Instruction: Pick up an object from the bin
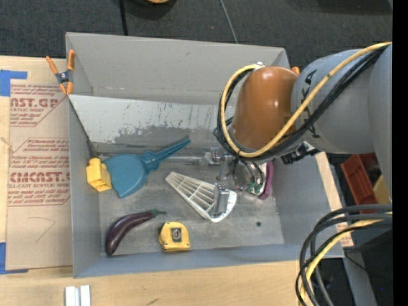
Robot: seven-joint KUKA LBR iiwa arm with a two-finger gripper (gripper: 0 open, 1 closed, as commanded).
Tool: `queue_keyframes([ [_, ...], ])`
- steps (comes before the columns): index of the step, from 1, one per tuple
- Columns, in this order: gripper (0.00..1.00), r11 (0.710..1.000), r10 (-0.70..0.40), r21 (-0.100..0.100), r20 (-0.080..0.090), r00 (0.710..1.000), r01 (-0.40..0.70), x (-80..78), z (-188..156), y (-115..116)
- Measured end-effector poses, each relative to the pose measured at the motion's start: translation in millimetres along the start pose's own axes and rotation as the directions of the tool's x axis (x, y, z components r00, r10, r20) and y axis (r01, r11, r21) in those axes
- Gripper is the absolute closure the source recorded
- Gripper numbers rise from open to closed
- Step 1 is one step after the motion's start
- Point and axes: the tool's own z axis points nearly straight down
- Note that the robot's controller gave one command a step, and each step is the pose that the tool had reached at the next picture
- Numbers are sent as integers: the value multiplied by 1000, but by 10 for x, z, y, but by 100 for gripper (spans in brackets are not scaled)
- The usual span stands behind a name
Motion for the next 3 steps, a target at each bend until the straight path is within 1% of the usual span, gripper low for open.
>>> queue_keyframes([
  [1, 0, 1000, 1, 0, 8, 1000, -1, -16, -47, -1],
  [2, 0, 998, 65, -2, 8, 998, -65, -106, 201, -120],
  [3, 0, 992, 124, -2, 0, 992, -124, -194, 600, -277],
])
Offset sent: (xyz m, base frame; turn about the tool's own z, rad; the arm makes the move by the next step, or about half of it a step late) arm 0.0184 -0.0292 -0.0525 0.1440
